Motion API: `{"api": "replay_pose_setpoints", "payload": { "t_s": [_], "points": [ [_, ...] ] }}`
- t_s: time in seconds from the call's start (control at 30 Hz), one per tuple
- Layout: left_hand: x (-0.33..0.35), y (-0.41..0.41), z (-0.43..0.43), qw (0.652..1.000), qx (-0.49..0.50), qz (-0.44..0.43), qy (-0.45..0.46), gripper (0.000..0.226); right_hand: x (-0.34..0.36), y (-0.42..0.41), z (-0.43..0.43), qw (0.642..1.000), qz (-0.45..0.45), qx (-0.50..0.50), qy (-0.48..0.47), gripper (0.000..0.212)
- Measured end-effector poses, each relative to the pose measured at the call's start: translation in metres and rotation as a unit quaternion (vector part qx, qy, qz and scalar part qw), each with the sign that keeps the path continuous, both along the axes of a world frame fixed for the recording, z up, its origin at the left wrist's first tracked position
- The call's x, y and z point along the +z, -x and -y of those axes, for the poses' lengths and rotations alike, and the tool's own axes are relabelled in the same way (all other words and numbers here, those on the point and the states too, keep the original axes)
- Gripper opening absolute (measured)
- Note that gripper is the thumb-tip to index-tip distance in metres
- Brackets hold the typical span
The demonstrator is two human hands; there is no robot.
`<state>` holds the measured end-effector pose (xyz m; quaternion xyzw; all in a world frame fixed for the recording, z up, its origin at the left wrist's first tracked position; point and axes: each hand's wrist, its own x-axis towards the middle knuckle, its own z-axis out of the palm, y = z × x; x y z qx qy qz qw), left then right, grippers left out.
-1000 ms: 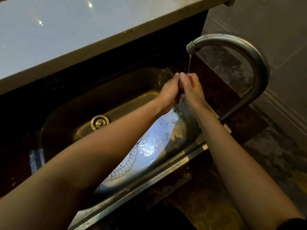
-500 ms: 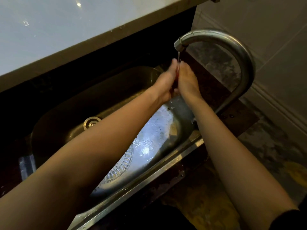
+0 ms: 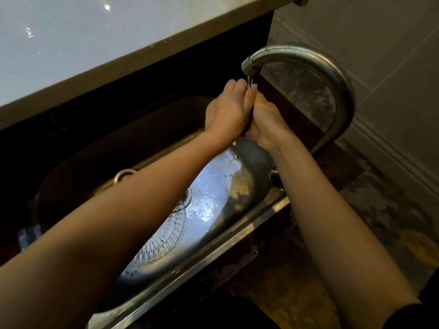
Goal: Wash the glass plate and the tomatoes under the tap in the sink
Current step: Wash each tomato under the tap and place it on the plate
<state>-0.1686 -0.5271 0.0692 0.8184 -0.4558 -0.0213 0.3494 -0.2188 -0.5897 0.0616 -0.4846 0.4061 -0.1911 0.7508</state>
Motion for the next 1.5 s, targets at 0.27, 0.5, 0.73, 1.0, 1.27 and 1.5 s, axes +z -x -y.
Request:
{"api": "replay_pose_setpoints", "payload": {
  "t_s": [0.27,0.5,0.73,1.0,1.27,1.5],
  "points": [
    [-0.001,-0.005,0.003,0.991,0.002,-0.132,-0.004,0.043,0.003,0.001,0.002,0.925,-0.225,0.068,0.298,0.057],
    [0.006,-0.019,0.003,0.855,-0.051,-0.514,-0.038,0.043,-0.001,0.018,-0.006,0.861,-0.153,0.124,0.468,0.033],
    [0.003,-0.002,0.010,0.972,0.049,-0.225,-0.044,0.048,0.000,0.005,0.005,0.916,-0.163,0.013,0.367,0.029],
    [-0.003,0.002,-0.005,0.999,0.007,0.016,-0.032,0.041,0.013,0.005,0.011,0.990,-0.118,0.049,0.053,0.036],
    [-0.001,-0.010,-0.001,0.940,-0.013,-0.332,0.077,0.033,-0.001,0.010,-0.003,0.981,-0.046,0.079,0.170,0.042],
    [-0.008,0.004,-0.001,0.941,-0.063,-0.329,0.053,0.033,0.000,0.000,0.000,0.979,-0.122,-0.068,0.148,0.042]
  ]
}}
